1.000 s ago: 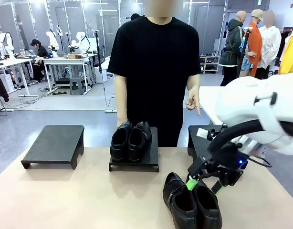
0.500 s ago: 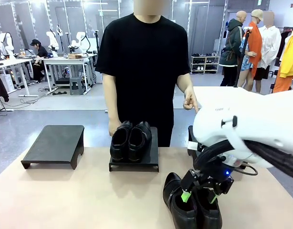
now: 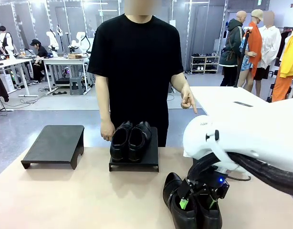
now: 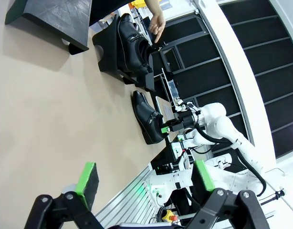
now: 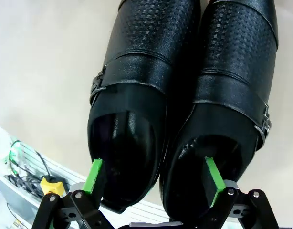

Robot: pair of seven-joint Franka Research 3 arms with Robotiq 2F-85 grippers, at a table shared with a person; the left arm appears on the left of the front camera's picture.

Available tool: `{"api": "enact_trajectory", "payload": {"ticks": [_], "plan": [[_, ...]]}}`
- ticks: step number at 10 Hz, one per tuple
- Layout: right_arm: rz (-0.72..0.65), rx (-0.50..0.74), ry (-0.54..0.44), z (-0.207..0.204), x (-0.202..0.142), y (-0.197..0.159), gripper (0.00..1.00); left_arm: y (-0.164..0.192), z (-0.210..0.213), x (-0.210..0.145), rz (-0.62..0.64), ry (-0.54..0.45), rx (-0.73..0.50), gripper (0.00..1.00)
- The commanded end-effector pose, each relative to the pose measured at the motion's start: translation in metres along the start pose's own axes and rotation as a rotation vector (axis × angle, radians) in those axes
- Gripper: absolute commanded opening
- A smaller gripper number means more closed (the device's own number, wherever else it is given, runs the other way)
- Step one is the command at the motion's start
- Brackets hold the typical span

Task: Place the shoes on the stand as instructed by the person.
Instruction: Pick up another pair of Shoes and place it on the Shoes Stand indicated by the person.

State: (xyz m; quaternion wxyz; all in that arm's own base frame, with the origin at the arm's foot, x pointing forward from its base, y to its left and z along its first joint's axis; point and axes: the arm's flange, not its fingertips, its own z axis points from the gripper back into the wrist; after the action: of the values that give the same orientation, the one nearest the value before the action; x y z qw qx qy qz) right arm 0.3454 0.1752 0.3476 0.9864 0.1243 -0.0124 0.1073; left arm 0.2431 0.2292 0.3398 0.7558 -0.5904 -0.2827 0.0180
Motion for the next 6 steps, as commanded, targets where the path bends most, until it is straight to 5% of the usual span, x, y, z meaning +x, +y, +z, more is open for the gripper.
{"api": "enact_trajectory", "payload": {"ticks": [1, 3, 4, 5, 6], "plan": [[-0.028, -0.057, -0.003, -0.022, -0.008, 0.001, 1.00, -0.003, 0.000, -0.004, -0.026, 0.006, -0.011, 1.00], [-0.024, -0.115, 0.003, -0.031, -0.009, 0.005, 1.00, -0.003, 0.000, -0.004, -0.026, 0.006, -0.011, 1.00], [-0.022, -0.147, 0.005, -0.036, -0.010, 0.007, 0.92, -0.003, 0.000, -0.004, -0.026, 0.006, -0.011, 1.00], [-0.002, -0.162, -0.001, -0.037, -0.011, 0.008, 0.44, -0.003, 0.000, -0.004, -0.026, 0.006, -0.011, 1.00], [0.011, -0.177, -0.008, -0.036, -0.012, 0.010, 0.32, -0.003, 0.000, -0.004, -0.026, 0.006, -0.011, 1.00]]}}
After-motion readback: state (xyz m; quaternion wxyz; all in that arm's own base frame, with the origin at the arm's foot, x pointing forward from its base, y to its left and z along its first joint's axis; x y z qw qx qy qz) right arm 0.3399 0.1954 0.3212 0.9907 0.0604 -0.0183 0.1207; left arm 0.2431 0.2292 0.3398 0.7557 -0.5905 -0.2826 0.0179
